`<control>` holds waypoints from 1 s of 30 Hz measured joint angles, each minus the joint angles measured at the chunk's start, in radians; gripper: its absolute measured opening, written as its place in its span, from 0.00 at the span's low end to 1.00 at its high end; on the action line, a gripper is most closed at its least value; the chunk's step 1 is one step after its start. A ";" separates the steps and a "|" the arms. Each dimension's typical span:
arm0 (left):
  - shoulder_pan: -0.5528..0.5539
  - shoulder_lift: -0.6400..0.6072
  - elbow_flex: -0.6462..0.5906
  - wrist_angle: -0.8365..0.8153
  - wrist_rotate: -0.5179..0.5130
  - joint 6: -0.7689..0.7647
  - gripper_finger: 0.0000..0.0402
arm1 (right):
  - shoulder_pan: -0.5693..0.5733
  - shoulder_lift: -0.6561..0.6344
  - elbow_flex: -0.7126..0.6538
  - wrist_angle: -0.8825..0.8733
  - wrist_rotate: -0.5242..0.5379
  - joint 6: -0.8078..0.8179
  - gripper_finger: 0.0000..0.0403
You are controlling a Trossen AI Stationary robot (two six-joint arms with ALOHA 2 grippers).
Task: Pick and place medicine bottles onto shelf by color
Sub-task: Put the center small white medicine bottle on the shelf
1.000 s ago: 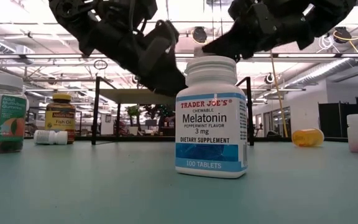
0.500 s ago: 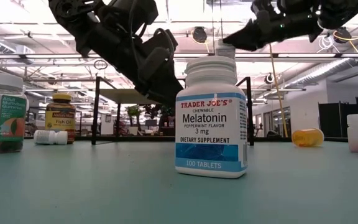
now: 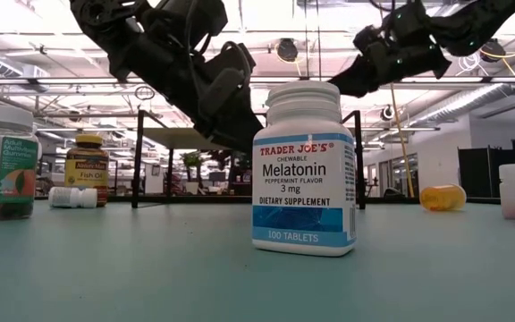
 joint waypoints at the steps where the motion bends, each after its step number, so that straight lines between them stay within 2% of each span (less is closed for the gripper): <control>1: -0.001 0.000 0.000 -0.002 0.000 -0.003 0.89 | -0.006 0.007 0.000 0.000 0.000 -0.003 0.43; 5: -0.007 0.000 0.000 -0.009 0.000 -0.012 0.89 | -0.029 0.024 0.000 0.009 -0.003 -0.023 0.43; 11: -0.006 0.000 0.000 -0.029 0.000 -0.032 0.89 | -0.063 0.026 0.000 0.009 -0.071 -0.004 0.46; 30: -0.002 0.000 0.000 -0.055 -0.002 -0.077 0.89 | -0.088 0.027 0.000 0.026 -0.072 -0.047 0.53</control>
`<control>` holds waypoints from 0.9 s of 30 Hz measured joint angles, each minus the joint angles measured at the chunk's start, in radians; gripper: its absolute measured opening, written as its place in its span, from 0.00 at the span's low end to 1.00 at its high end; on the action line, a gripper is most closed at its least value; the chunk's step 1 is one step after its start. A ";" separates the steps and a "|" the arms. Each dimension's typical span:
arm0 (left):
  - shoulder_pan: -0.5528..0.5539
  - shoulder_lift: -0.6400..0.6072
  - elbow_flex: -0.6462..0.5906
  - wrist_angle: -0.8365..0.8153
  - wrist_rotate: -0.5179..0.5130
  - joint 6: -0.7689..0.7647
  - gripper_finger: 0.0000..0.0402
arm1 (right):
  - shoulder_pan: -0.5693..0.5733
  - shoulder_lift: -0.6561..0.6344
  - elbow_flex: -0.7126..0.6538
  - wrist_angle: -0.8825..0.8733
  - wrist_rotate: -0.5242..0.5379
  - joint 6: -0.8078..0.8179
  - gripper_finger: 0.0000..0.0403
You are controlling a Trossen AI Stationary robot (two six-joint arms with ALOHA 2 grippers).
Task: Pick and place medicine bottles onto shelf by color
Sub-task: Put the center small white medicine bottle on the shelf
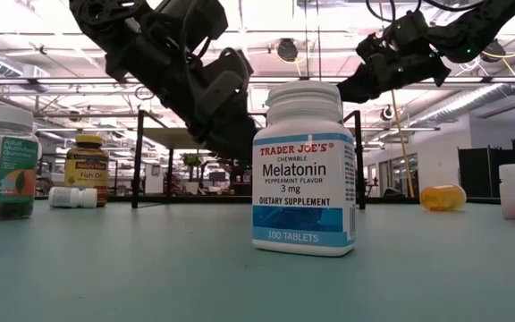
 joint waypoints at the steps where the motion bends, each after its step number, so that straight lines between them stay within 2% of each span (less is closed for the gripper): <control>1: 0.000 0.000 0.000 0.000 0.000 0.000 0.89 | 0.000 0.000 0.000 0.000 0.000 0.000 0.53; 10: 0.000 0.000 0.000 -0.009 0.000 -0.002 0.89 | 0.058 -0.040 0.000 0.013 -0.053 0.000 0.53; 15: 0.000 0.000 0.000 -0.030 0.000 -0.015 0.89 | 0.107 -0.096 0.000 0.058 -0.053 0.024 0.53; 24: 0.000 0.000 0.000 -0.028 -0.001 -0.027 0.89 | 0.162 -0.179 0.000 -0.006 -0.046 0.024 0.53; 27: 0.000 0.000 0.000 -0.028 -0.001 -0.035 0.89 | 0.161 -0.183 0.000 -0.021 -0.003 0.026 0.53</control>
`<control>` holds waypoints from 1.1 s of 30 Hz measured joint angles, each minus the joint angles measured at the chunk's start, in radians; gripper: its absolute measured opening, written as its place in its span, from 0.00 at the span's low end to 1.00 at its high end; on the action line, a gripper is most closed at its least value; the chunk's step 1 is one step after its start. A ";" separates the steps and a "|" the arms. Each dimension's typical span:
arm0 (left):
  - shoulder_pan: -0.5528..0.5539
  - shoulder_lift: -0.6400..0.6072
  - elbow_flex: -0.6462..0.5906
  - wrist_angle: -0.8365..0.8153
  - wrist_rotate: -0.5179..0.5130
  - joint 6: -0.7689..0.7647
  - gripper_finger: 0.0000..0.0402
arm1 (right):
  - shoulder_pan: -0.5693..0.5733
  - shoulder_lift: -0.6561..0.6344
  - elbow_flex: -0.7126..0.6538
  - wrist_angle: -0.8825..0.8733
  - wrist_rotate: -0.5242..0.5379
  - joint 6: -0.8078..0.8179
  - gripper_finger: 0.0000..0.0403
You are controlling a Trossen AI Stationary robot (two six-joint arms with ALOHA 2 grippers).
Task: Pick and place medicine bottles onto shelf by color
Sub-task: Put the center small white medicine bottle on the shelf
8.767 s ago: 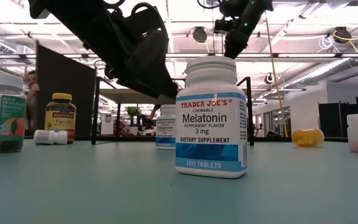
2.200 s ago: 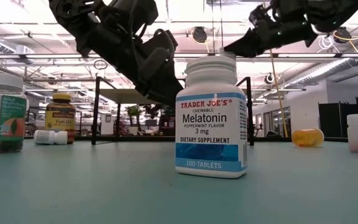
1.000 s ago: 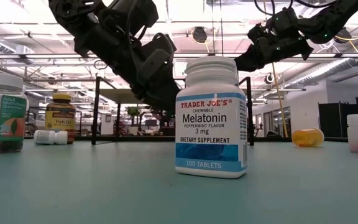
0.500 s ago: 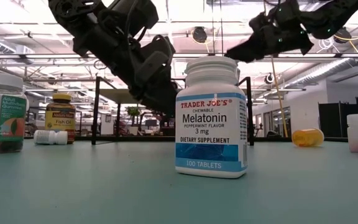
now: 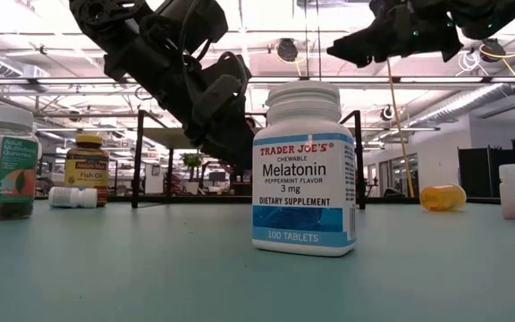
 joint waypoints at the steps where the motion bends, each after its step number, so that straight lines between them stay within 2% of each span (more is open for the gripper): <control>1: 0.000 0.000 0.000 0.000 0.000 0.000 0.89 | 0.000 0.001 0.000 -0.010 0.031 -0.002 0.53; 6: 0.006 0.000 0.000 0.009 0.000 0.001 0.89 | 0.018 0.023 0.000 -0.038 0.201 -0.017 0.53; 10: 0.019 0.000 0.000 0.025 -0.001 0.005 0.89 | 0.118 0.041 -0.001 -0.073 0.324 0.061 0.53; 16: 0.031 0.000 0.000 0.044 -0.002 0.046 0.89 | 0.329 0.043 0.000 -0.043 0.674 -0.157 0.52; 20: 0.035 0.000 0.000 0.081 -0.002 0.074 0.89 | 0.383 0.033 0.001 -0.053 0.845 -0.166 0.51; 27: 0.035 0.000 0.000 0.240 -0.001 0.164 0.89 | 0.378 0.030 0.001 -0.153 0.866 -0.152 0.52; 33: 0.036 0.000 0.000 0.247 -0.001 0.174 0.89 | 0.377 0.026 0.001 -0.214 0.781 -0.185 0.52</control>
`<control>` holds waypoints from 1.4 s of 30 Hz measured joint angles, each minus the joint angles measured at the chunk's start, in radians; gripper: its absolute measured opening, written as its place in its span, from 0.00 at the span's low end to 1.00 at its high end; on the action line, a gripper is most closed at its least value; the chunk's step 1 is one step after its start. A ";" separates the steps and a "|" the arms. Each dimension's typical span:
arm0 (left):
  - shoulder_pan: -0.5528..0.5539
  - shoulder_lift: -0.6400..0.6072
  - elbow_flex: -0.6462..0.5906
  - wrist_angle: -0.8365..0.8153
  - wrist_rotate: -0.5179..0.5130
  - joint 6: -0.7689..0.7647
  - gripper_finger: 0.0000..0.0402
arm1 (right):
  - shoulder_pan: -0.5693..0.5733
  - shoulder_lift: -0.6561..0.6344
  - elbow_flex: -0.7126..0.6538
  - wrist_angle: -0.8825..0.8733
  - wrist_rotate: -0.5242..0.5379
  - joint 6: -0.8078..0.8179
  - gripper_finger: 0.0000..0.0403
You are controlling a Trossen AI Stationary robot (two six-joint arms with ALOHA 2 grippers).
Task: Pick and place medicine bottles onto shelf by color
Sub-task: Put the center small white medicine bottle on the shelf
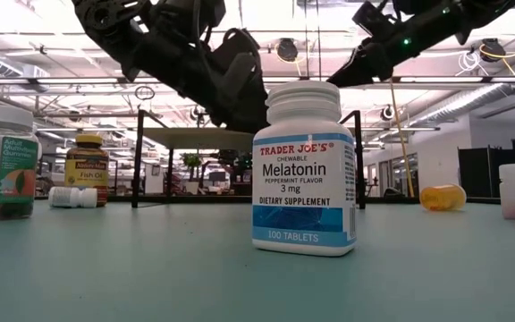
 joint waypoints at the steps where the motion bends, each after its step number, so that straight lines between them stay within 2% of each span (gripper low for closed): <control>1: 0.001 0.000 0.000 0.004 0.000 0.000 0.89 | -0.005 0.000 0.001 -0.007 -0.028 -0.028 0.52; 5: 0.002 0.000 0.000 0.056 0.004 0.005 0.89 | -0.015 0.008 0.070 -0.165 -0.112 -0.060 0.52; 9: 0.002 0.000 0.000 0.077 0.017 0.037 0.89 | -0.014 0.015 0.183 -0.247 -0.210 -0.037 0.52; 13: 0.004 0.000 0.000 0.076 0.018 0.051 0.89 | -0.031 0.051 0.330 -0.319 -0.227 -0.082 0.52; 18: 0.005 0.000 0.000 0.070 0.019 0.057 0.89 | -0.106 0.152 0.526 -0.523 -0.256 -0.228 0.52; 24: 0.005 0.000 0.000 0.068 0.020 0.064 0.89 | -0.213 0.313 0.677 -0.716 -0.325 -0.254 0.52; 32: 0.005 0.000 0.000 0.067 0.020 0.066 0.89 | -0.257 0.450 0.769 -0.745 -0.335 -0.314 0.52; 42: 0.005 0.000 0.000 0.064 0.020 0.065 0.89 | -0.269 0.487 0.778 -0.809 -0.335 -0.319 0.52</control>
